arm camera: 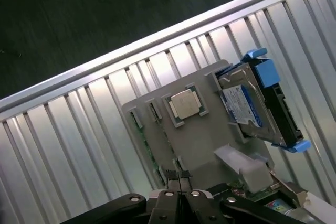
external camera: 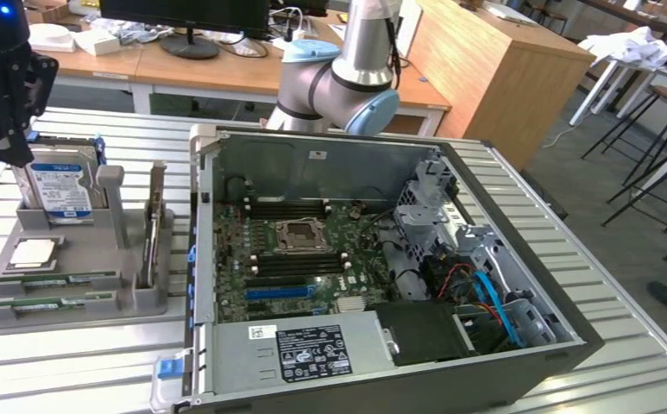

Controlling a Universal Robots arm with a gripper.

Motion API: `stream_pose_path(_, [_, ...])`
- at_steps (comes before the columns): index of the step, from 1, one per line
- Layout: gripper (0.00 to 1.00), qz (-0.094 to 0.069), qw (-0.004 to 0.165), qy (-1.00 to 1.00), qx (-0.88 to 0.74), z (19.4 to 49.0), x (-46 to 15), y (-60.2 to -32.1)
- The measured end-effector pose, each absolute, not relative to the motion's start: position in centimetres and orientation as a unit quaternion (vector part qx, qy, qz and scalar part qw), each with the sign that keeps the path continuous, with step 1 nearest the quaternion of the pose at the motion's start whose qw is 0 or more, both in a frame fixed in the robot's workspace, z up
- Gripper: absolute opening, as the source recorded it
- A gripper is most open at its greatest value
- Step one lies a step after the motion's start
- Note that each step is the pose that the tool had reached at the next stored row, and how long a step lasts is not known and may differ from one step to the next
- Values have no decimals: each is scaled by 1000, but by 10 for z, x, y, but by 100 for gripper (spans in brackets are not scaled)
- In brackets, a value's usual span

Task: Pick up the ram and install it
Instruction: 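Pick up the ram and move it above insertion slot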

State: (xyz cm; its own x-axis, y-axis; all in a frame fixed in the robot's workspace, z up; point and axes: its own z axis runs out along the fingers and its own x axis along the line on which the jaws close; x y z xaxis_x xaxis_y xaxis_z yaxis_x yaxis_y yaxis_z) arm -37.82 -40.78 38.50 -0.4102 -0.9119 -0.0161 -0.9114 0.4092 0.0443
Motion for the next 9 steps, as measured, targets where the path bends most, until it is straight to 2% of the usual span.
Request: stream_pose_path(9, [10, -23, 7, -799, 601, 384, -378, -408])
